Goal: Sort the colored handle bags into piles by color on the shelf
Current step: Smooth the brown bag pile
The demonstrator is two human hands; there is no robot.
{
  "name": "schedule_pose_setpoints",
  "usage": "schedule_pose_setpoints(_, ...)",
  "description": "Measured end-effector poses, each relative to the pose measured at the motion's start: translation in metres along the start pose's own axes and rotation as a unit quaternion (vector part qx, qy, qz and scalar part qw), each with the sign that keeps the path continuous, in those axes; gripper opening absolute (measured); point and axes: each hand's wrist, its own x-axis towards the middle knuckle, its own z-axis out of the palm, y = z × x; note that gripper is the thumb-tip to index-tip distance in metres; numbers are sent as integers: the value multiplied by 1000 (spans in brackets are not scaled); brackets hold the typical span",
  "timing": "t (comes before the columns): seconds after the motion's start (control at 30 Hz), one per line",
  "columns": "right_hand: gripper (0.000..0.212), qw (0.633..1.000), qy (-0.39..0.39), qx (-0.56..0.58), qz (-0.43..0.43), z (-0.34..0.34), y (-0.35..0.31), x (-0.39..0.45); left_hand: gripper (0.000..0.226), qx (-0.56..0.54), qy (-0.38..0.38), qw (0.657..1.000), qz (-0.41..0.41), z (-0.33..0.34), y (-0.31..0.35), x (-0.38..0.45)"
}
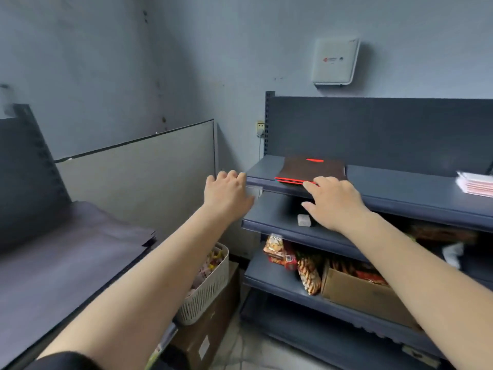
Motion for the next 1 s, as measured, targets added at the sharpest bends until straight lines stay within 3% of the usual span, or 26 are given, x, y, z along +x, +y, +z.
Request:
schedule_pose_setpoints(0.23,51,997,-33,-14,74,42,71,42,49,-37,-18,996,74,53,57,106)
schedule_pose_setpoints(0.53,42,985,-79,38,146,104,123,114,46,-50,-66,990,112,129,93,216)
schedule_pose_setpoints(1.0,42,942,-178,173,224,212,191,190,46,-92,-145,983,69,226,126,297)
